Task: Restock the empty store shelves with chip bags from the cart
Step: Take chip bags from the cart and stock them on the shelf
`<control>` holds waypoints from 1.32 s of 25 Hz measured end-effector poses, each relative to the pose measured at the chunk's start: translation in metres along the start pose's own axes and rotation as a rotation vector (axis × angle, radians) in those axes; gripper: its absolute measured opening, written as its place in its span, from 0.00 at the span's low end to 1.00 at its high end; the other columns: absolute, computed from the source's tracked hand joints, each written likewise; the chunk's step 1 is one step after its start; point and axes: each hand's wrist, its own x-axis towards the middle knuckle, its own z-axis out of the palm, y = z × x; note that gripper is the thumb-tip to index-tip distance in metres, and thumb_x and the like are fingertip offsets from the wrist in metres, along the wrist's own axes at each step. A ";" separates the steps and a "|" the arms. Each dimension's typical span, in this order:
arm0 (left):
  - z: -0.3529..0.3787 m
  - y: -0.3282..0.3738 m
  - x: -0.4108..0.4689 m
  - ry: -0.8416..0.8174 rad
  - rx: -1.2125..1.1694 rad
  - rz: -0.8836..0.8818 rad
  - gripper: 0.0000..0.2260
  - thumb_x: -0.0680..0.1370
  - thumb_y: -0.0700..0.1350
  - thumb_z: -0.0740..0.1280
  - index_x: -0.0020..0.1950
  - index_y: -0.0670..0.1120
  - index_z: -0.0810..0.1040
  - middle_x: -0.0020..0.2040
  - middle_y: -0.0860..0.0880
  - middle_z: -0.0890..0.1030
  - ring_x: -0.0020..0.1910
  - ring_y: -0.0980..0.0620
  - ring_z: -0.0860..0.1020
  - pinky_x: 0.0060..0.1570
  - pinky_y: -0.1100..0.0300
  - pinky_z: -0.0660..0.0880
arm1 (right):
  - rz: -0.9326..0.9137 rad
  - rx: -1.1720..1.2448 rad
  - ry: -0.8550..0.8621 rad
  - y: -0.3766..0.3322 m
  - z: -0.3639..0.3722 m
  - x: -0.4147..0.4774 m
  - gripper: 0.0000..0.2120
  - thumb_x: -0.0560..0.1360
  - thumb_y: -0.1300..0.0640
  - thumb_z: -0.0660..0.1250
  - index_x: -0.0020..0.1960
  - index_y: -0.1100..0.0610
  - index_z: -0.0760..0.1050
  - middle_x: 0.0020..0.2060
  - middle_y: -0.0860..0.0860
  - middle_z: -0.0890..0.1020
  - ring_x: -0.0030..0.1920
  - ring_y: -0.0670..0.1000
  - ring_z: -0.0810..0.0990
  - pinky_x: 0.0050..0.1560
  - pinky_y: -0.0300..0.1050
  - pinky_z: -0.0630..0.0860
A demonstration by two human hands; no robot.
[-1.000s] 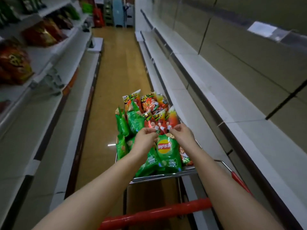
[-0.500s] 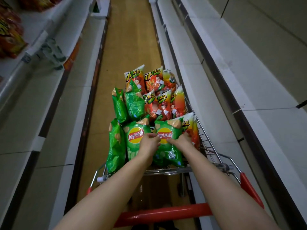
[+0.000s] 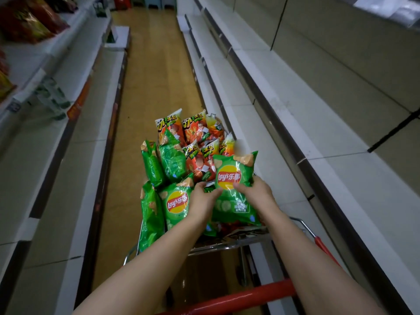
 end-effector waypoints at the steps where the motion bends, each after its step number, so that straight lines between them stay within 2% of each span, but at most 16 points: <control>1: 0.000 0.004 -0.003 -0.039 -0.006 0.032 0.31 0.76 0.49 0.69 0.74 0.43 0.61 0.69 0.42 0.69 0.64 0.44 0.72 0.63 0.49 0.70 | -0.033 0.090 0.015 -0.007 -0.011 -0.009 0.15 0.73 0.51 0.70 0.56 0.55 0.74 0.51 0.53 0.80 0.51 0.56 0.80 0.52 0.47 0.75; 3: 0.001 0.014 -0.011 -0.138 -0.039 0.073 0.36 0.74 0.53 0.70 0.76 0.45 0.57 0.71 0.43 0.67 0.66 0.44 0.71 0.65 0.47 0.70 | -0.092 0.259 0.016 -0.020 -0.030 -0.029 0.10 0.73 0.53 0.70 0.52 0.54 0.74 0.49 0.53 0.81 0.50 0.56 0.81 0.54 0.52 0.77; 6: -0.003 0.040 -0.030 -0.325 -0.178 0.130 0.37 0.71 0.52 0.72 0.75 0.46 0.58 0.65 0.45 0.74 0.54 0.48 0.80 0.51 0.56 0.79 | -0.165 0.385 0.053 -0.035 -0.054 -0.057 0.11 0.74 0.53 0.69 0.53 0.56 0.75 0.49 0.56 0.83 0.48 0.57 0.83 0.54 0.58 0.78; 9: -0.006 0.073 -0.055 -0.469 -0.219 0.191 0.40 0.66 0.56 0.71 0.74 0.46 0.62 0.59 0.46 0.79 0.47 0.50 0.84 0.46 0.57 0.80 | -0.242 0.470 0.116 -0.051 -0.079 -0.089 0.12 0.75 0.52 0.67 0.55 0.58 0.75 0.49 0.56 0.83 0.48 0.56 0.83 0.53 0.56 0.79; 12: -0.001 0.099 -0.089 -0.558 -0.223 0.259 0.31 0.66 0.55 0.69 0.67 0.46 0.68 0.53 0.48 0.82 0.42 0.52 0.84 0.40 0.60 0.81 | -0.325 0.501 0.184 -0.064 -0.106 -0.127 0.10 0.76 0.52 0.65 0.53 0.56 0.75 0.49 0.56 0.83 0.46 0.55 0.84 0.51 0.54 0.80; 16: 0.021 0.122 -0.140 -0.684 -0.202 0.339 0.27 0.66 0.53 0.69 0.63 0.45 0.72 0.53 0.46 0.83 0.46 0.48 0.84 0.44 0.55 0.81 | -0.404 0.548 0.296 -0.063 -0.154 -0.189 0.08 0.75 0.53 0.65 0.52 0.55 0.75 0.48 0.55 0.84 0.45 0.55 0.84 0.48 0.52 0.81; 19: 0.047 0.137 -0.186 -0.769 -0.204 0.388 0.24 0.67 0.53 0.69 0.60 0.45 0.73 0.51 0.45 0.84 0.45 0.46 0.84 0.42 0.55 0.82 | -0.441 0.506 0.405 -0.054 -0.193 -0.237 0.09 0.74 0.49 0.66 0.49 0.54 0.75 0.45 0.55 0.84 0.43 0.55 0.84 0.47 0.53 0.81; 22: 0.077 0.149 -0.241 -0.831 -0.202 0.447 0.22 0.67 0.53 0.69 0.57 0.46 0.75 0.47 0.47 0.85 0.43 0.48 0.84 0.39 0.57 0.81 | -0.445 0.390 0.573 -0.042 -0.236 -0.282 0.18 0.72 0.41 0.67 0.49 0.55 0.77 0.44 0.54 0.85 0.45 0.55 0.84 0.51 0.59 0.79; 25: 0.109 0.156 -0.301 -0.917 -0.210 0.498 0.19 0.66 0.53 0.70 0.54 0.46 0.76 0.45 0.47 0.85 0.41 0.48 0.84 0.39 0.56 0.82 | -0.458 0.297 0.712 -0.027 -0.279 -0.338 0.26 0.68 0.35 0.65 0.49 0.57 0.78 0.44 0.53 0.85 0.46 0.55 0.84 0.51 0.60 0.78; 27: 0.131 0.156 -0.341 -0.987 -0.203 0.521 0.18 0.66 0.52 0.69 0.52 0.46 0.76 0.44 0.47 0.85 0.39 0.49 0.84 0.36 0.57 0.81 | -0.442 0.219 0.801 -0.012 -0.305 -0.378 0.27 0.68 0.33 0.63 0.48 0.57 0.78 0.44 0.53 0.84 0.45 0.55 0.83 0.50 0.59 0.78; 31: 0.178 0.143 -0.416 -1.142 -0.134 0.547 0.20 0.67 0.52 0.69 0.54 0.42 0.78 0.43 0.44 0.85 0.38 0.48 0.84 0.34 0.57 0.81 | -0.339 0.161 0.950 0.036 -0.352 -0.453 0.25 0.73 0.37 0.63 0.41 0.60 0.77 0.41 0.57 0.83 0.44 0.58 0.82 0.49 0.56 0.78; 33: 0.202 0.138 -0.448 -1.206 -0.056 0.546 0.20 0.69 0.52 0.69 0.56 0.40 0.78 0.44 0.43 0.85 0.38 0.47 0.84 0.34 0.57 0.81 | -0.273 0.164 0.993 0.059 -0.372 -0.483 0.24 0.73 0.37 0.62 0.36 0.58 0.74 0.37 0.57 0.81 0.38 0.54 0.80 0.43 0.46 0.79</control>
